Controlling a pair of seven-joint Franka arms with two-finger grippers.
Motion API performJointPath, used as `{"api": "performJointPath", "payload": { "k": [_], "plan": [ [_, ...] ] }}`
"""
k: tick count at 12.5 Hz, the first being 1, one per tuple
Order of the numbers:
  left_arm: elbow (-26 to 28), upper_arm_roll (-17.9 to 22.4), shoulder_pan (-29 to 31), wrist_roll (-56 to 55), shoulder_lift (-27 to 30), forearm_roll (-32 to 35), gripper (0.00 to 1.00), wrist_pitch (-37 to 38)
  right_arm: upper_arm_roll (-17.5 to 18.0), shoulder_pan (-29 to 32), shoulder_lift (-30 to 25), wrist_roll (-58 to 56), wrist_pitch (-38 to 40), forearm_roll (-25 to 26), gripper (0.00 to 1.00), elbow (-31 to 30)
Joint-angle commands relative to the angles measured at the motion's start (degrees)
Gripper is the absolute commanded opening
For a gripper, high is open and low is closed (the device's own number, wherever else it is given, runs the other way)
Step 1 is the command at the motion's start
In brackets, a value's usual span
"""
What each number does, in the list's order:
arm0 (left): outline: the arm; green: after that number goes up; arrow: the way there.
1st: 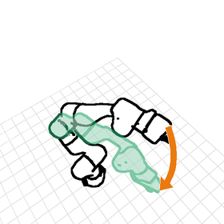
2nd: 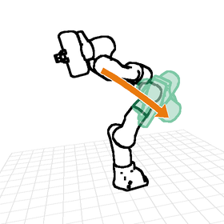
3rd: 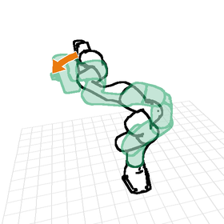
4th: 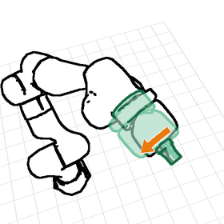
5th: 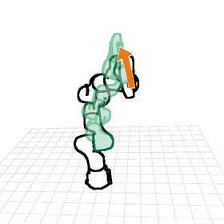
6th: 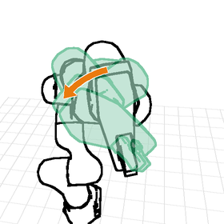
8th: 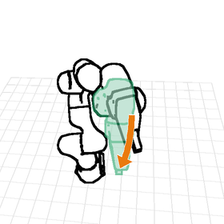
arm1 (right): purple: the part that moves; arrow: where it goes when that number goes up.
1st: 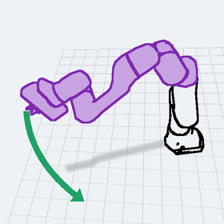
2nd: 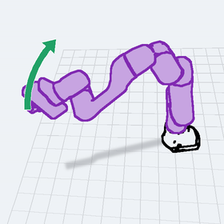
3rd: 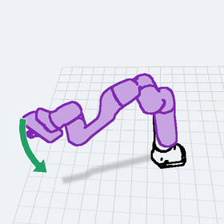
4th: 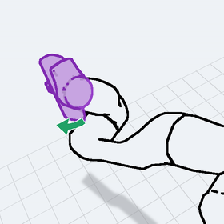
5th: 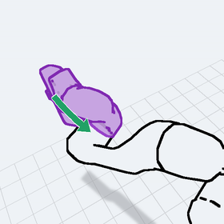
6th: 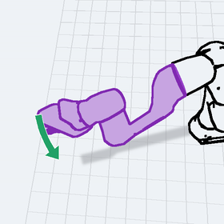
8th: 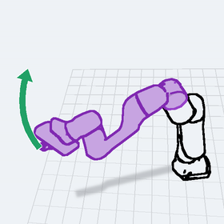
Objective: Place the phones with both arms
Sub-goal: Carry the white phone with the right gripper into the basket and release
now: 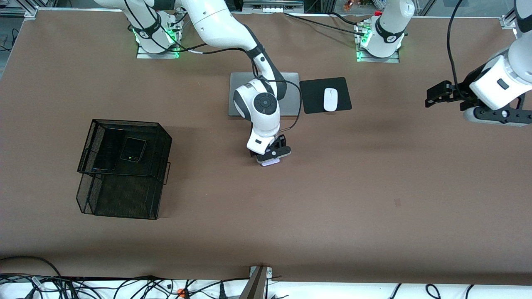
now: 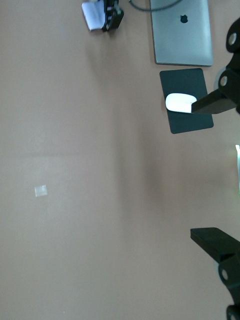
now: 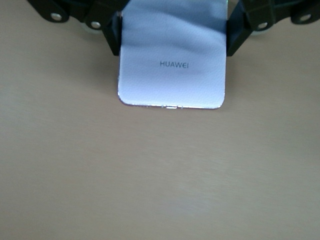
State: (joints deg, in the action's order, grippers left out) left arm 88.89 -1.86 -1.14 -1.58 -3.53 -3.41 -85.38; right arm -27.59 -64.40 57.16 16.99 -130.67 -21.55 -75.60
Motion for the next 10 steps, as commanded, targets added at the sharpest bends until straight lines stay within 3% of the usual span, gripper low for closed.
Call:
{"api": "performJointPath", "payload": {
  "k": [1,3,6,8,10],
  "plan": [
    [1.82,7.21,-5.43,0.88,2.65,0.69,1.00,-0.84,-6.58,0.15,-7.29,-1.17,13.99,-0.69,0.00,-0.52],
    [1.29,7.14,-5.45,0.88,2.57,0.34,1.00,-0.14,-10.19,2.34,-12.31,-3.35,21.83,-0.69,0.00,-0.52],
    [1.29,7.40,-5.10,0.44,2.57,-0.28,1.00,0.04,-15.64,8.74,-16.28,-17.72,27.04,-0.78,0.00,-0.52],
    [1.29,7.66,-5.01,0.10,2.30,-1.24,1.00,-0.13,-15.83,14.89,-16.73,-27.49,26.96,-0.87,0.00,-0.52],
    [1.46,7.58,-4.92,0.00,2.30,-1.34,1.00,0.21,-15.66,19.12,-16.12,-30.25,26.26,-1.31,0.00,-0.87]
  ]
}}
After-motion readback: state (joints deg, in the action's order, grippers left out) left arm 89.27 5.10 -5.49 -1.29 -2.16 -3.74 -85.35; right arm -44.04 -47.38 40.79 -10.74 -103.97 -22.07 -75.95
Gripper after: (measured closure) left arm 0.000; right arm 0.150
